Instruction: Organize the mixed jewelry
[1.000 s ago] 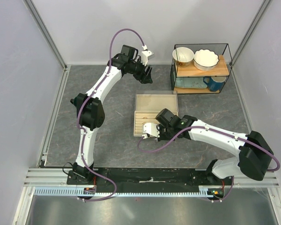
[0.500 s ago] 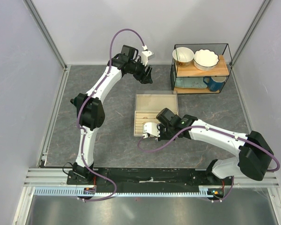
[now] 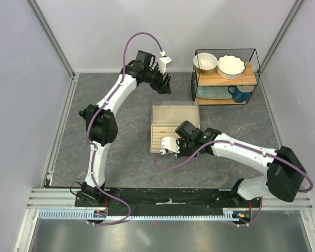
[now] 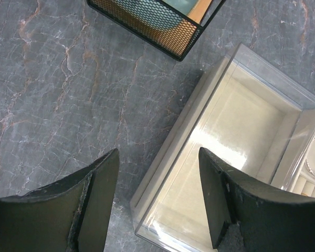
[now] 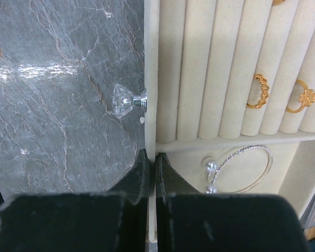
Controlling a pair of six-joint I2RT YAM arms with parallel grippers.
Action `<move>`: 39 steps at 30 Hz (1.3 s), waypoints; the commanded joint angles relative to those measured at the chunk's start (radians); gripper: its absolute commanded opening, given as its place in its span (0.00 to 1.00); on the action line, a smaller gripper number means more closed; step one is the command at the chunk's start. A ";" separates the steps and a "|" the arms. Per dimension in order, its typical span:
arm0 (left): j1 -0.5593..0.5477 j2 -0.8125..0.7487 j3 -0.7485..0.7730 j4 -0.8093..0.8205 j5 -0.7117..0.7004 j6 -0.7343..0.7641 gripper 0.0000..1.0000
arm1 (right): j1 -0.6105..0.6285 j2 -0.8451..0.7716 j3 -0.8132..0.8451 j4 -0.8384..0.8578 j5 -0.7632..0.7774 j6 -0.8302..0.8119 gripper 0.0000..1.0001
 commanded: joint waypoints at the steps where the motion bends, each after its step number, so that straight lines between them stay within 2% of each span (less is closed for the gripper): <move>1: -0.005 0.006 0.013 0.005 0.021 0.035 0.69 | -0.006 0.006 0.008 0.028 -0.010 -0.016 0.00; 39: -0.009 0.013 0.005 0.006 0.032 0.035 0.69 | -0.006 0.009 0.078 -0.006 0.039 -0.032 0.00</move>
